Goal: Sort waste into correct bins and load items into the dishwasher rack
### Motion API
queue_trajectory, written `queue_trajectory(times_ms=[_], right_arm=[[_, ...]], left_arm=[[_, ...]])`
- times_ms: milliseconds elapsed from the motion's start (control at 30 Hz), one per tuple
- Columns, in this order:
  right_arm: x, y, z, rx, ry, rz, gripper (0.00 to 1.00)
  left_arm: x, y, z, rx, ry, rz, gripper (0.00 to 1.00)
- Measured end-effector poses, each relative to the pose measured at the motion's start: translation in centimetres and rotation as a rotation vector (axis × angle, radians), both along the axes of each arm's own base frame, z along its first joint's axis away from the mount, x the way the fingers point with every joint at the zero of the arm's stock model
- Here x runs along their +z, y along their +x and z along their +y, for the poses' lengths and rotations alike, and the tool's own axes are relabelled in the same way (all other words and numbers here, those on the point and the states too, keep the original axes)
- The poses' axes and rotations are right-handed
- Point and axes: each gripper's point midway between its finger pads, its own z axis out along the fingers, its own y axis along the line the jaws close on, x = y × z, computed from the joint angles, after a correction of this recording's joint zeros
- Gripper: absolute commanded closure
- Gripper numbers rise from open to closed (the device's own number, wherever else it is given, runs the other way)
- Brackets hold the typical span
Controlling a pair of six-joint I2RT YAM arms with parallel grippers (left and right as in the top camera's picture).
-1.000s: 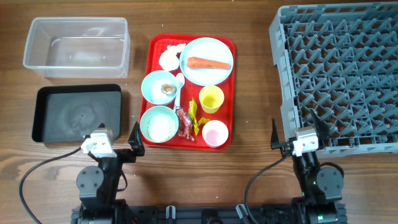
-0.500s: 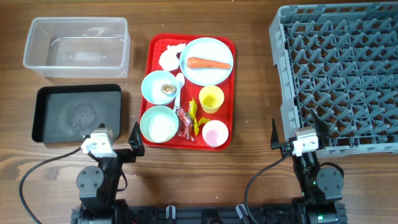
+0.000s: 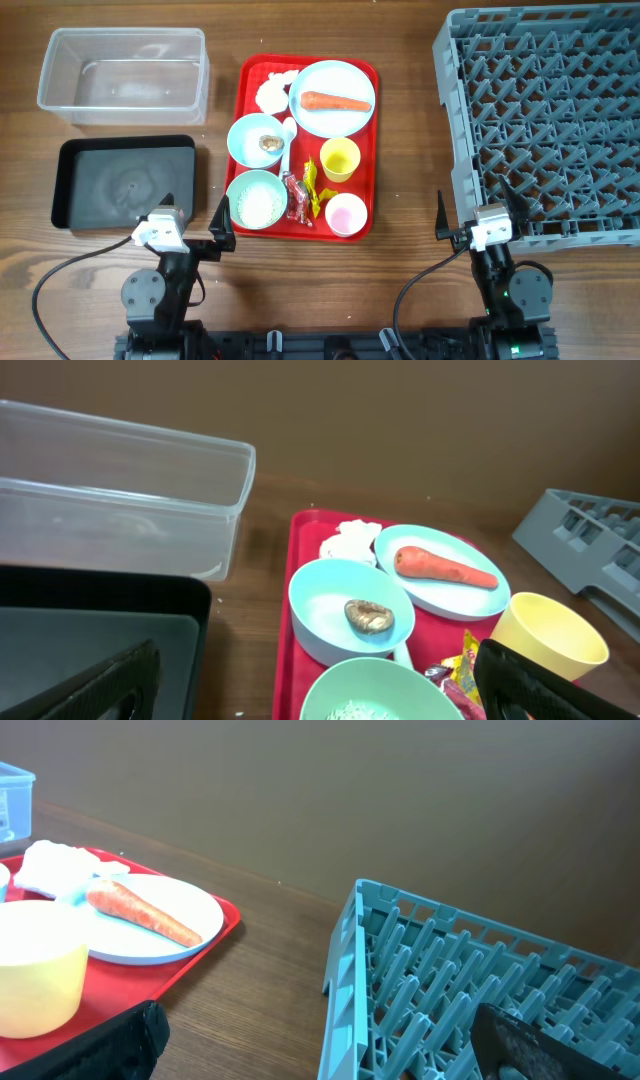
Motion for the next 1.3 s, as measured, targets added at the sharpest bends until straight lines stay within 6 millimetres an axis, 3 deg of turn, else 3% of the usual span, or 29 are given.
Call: queue_trajectory(times_ms=[167, 300, 433, 533, 700, 800, 867, 967, 1033, 1100, 1233, 1300], right_arm=[[0.0, 0.0, 0.0, 0.0, 0.0, 0.0, 0.0], [0.0, 0.0, 0.0, 0.0, -0.001, 0.001, 0.0], [0.0, 0.0, 0.0, -0.001, -0.067, -0.012, 0.0], [1.5, 0.0, 0.0, -0.005, -0.122, -0.081, 0.0], [4.8, -0.6, 0.8, 0.039, -0.093, -0.19, 0.0], [10.2, -1.4, 1.0, 0.06, -0.042, -0.255, 0.0], [13.7, -1.3, 1.4, 0.083, -0.03, -0.264, 0.0], [18.0, 0.8, 2.7, 0.149, -0.032, -0.18, 0.0], [19.4, 3.4, 3.6, 0.194, -0.033, -0.074, 0.0], [19.3, 6.3, 4.6, 0.236, -0.027, 0.071, 0.0], [16.7, 11.3, 6.1, 0.302, 0.002, 0.394, 0.0], [15.5, 14.1, 7.1, 0.343, 0.024, 0.474, 0.0]], left_arm=[[0.4, 0.0, -0.2, -0.012, -0.002, -0.007, 0.0], [2.0, 0.3, -0.6, -0.034, -0.007, 0.037, 0.0], [2.5, 1.6, -1.2, -0.071, -0.026, 0.234, 0.0], [4.1, 3.5, -1.4, -0.085, -0.042, 0.44, 0.0], [5.6, 5.4, -1.1, -0.075, -0.059, 0.79, 0.0], [5.9, 7.7, -0.9, -0.072, -0.06, 0.85, 0.0], [5.1, 8.1, -0.9, -0.068, -0.061, 0.88, 0.0], [4.4, 8.3, -0.8, -0.063, -0.059, 0.905, 0.0], [4.5, 8.6, -0.7, -0.058, -0.055, 0.893, 0.0], [4.6, 8.6, -0.7, -0.059, -0.055, 0.888, 0.0], [5.0, 9.4, -0.7, -0.06, -0.053, 0.852, 0.0], [5.0, 9.5, -1.0, -0.06, -0.037, 0.848, 0.0]])
